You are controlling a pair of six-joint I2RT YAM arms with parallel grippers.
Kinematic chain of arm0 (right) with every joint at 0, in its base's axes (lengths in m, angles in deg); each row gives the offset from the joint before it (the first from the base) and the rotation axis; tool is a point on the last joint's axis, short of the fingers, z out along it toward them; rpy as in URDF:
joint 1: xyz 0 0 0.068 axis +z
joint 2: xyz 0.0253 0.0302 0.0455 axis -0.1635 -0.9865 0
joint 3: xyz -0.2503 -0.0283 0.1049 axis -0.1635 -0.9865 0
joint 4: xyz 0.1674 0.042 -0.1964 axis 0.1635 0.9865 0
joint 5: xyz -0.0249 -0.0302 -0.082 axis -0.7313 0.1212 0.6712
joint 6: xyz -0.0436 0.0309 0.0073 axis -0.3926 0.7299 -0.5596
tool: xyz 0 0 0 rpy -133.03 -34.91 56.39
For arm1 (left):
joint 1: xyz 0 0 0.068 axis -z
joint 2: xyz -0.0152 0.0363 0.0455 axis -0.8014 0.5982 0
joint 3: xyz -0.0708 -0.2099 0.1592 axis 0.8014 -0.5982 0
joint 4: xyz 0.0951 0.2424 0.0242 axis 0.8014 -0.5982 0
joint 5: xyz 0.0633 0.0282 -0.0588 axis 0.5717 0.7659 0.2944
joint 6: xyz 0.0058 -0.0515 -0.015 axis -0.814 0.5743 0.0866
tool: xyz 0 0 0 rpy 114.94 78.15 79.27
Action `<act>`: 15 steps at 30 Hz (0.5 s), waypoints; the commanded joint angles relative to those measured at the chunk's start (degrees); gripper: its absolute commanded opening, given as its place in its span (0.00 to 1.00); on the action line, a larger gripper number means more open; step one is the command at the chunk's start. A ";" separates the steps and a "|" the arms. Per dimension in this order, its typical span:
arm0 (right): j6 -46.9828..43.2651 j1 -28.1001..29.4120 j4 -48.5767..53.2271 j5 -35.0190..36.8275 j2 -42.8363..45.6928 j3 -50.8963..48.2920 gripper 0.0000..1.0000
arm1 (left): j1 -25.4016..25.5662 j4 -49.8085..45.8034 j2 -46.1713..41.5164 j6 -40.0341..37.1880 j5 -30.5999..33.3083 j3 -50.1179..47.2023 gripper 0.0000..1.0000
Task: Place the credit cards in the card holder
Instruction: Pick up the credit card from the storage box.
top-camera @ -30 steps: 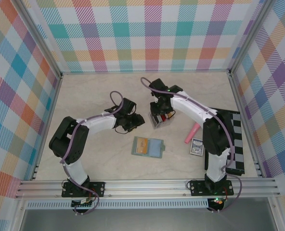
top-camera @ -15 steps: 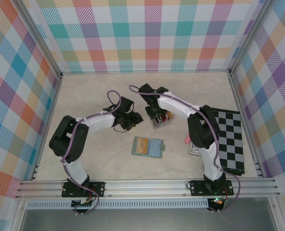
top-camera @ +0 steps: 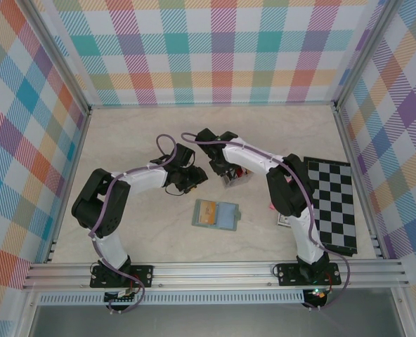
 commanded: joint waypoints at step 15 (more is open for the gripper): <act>-1.34 -0.12 0.93 3.51 3.25 0.94 0.27 | -0.53 1.31 -1.87 0.89 -0.87 -0.82 0.47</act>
